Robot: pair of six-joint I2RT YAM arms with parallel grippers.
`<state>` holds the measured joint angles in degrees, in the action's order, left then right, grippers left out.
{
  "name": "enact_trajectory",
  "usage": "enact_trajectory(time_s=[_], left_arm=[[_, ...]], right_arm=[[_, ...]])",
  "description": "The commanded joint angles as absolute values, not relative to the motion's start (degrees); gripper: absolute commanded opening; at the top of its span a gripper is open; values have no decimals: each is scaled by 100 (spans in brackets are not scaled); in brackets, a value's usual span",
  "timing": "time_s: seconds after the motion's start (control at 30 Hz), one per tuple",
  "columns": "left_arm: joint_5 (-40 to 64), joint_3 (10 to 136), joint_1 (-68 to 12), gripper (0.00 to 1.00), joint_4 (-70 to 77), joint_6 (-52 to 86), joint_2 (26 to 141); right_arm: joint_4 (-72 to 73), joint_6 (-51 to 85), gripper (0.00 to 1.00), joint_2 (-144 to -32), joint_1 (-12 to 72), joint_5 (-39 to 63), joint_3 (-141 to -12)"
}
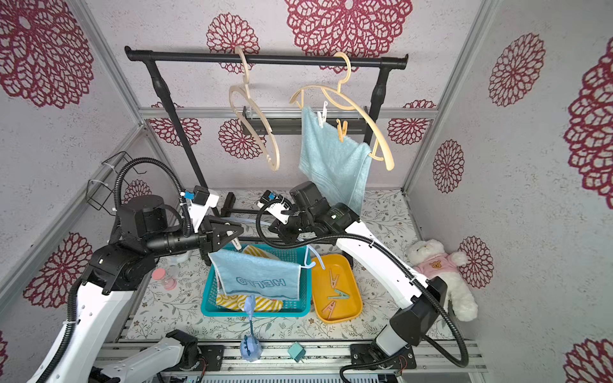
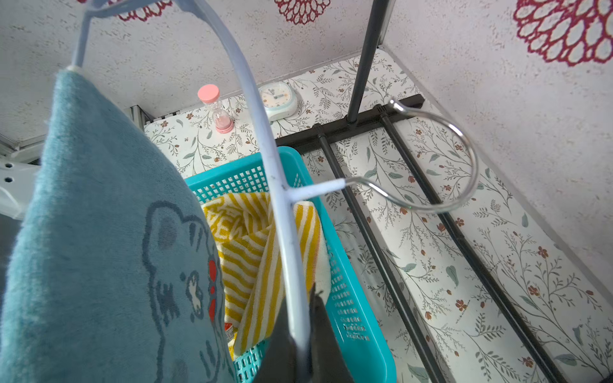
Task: Remove the clothespins securing towels to the hanger
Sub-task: Remove the clothespin from the hanger, then place the clothespin in the storage box.
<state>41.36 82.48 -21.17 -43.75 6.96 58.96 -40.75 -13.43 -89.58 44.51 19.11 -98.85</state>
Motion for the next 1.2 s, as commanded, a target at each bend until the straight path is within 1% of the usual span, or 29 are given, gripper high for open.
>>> enact_trajectory(time_s=[0.0,0.1,0.13,0.2,0.33,0.43,0.57,0.63,0.9,1.0,1.17], left_arm=[[4253,8379,-2230,0,-4075,989,5838],[4144,8359,-2597,0,-4061,1159,5913],[4002,8372,-2830,0,-4108,1169,5933],[3535,8342,-3202,0,-4085,1238,5933],[2969,7917,-3967,0,-3413,1777,5893],[2275,7667,-4567,0,-3267,2022,5960],[1506,7217,-5182,0,-2754,2475,5988],[1199,7153,-5440,0,-2736,2465,6003],[593,6851,-6041,0,-2489,2631,6213],[561,6549,-6154,0,-2137,2737,6249],[179,6137,-6330,0,-1593,2898,6369]], right_arm=[[-3688,-1213,0,-8910,4474,1856,-10002],[-3472,-1132,0,-8895,4474,1770,-9920],[-3437,-1112,0,-8909,4474,1771,-9914],[-3423,-1068,0,-8963,4474,1735,-9933],[-3369,-1013,0,-9063,4443,1797,-9883],[-3271,-907,0,-9128,4366,1903,-9855],[-3074,-758,0,-9183,4250,2073,-9823],[-3004,-742,0,-9215,4204,2214,-9848],[-3067,-761,0,-9459,4107,2422,-10266],[-3017,-701,0,-9516,4021,2582,-10390],[-3085,-639,0,-9739,3940,2706,-10700]])
